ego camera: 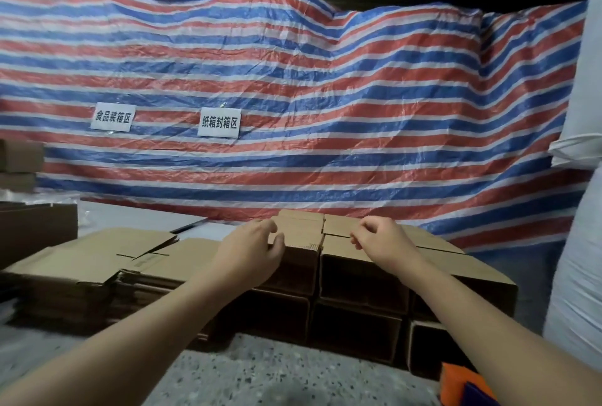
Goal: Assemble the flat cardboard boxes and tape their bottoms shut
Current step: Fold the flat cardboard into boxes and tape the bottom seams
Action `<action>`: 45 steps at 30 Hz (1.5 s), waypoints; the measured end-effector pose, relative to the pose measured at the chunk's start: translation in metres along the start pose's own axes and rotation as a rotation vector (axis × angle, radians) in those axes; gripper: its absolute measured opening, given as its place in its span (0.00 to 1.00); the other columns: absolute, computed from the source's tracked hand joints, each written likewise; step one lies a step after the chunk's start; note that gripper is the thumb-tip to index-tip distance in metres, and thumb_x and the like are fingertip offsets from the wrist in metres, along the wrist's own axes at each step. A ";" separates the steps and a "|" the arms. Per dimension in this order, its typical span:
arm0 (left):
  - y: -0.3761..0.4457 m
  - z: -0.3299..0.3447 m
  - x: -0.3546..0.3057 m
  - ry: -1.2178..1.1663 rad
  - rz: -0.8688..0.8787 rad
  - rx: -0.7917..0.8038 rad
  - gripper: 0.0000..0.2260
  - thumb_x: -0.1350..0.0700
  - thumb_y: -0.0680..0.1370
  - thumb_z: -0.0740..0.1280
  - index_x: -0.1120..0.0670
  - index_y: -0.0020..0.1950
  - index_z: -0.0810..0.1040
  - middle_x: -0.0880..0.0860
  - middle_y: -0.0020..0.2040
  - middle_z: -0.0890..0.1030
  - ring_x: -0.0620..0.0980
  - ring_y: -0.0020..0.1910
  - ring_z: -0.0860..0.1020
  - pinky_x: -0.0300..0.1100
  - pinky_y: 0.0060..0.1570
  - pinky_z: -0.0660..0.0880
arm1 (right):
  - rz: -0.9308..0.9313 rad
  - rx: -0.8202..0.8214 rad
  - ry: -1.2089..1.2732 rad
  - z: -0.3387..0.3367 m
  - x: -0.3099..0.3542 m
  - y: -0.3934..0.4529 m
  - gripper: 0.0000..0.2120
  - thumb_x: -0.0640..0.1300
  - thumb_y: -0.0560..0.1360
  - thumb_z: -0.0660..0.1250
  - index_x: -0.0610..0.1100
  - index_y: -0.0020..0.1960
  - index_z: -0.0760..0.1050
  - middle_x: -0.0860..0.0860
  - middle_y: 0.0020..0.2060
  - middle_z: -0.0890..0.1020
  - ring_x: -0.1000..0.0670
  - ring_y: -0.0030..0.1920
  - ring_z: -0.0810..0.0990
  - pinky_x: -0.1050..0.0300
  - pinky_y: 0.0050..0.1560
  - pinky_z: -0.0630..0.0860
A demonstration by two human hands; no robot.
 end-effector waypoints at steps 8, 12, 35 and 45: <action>-0.008 0.041 0.133 0.143 -0.298 0.053 0.17 0.46 0.81 0.58 0.58 0.60 0.74 0.56 0.57 0.78 0.53 0.54 0.76 0.48 0.53 0.74 | -0.044 0.055 -0.041 0.041 0.002 0.005 0.13 0.49 0.81 0.63 0.44 0.43 0.80 0.51 0.36 0.82 0.54 0.33 0.76 0.60 0.33 0.69; -0.006 0.077 0.169 0.332 -0.274 0.270 0.24 0.41 0.81 0.55 0.56 0.70 0.68 0.55 0.68 0.73 0.53 0.66 0.71 0.48 0.65 0.69 | -0.048 0.098 0.014 0.053 -0.001 0.011 0.13 0.49 0.81 0.63 0.47 0.41 0.79 0.50 0.37 0.83 0.54 0.34 0.77 0.58 0.36 0.72; -0.013 0.075 0.162 0.095 -0.226 0.225 0.08 0.50 0.81 0.65 0.54 0.50 0.73 0.51 0.46 0.78 0.51 0.46 0.77 0.46 0.46 0.74 | -0.059 0.196 0.075 0.081 0.001 0.007 0.14 0.49 0.81 0.62 0.47 0.41 0.81 0.53 0.38 0.85 0.51 0.44 0.84 0.63 0.42 0.76; 0.024 -0.065 0.121 0.201 -0.186 -0.258 0.09 0.61 0.81 0.61 0.62 0.53 0.79 0.63 0.42 0.81 0.63 0.39 0.78 0.49 0.36 0.68 | -0.096 0.150 0.072 0.026 0.023 -0.004 0.13 0.48 0.81 0.63 0.47 0.42 0.81 0.53 0.40 0.85 0.58 0.40 0.84 0.68 0.38 0.76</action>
Point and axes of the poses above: each hand's wrist, its own y-axis towards the middle knuckle, its own z-axis out of the palm, x = y × z, the point moved 10 cm from there along y, towards the middle knuckle
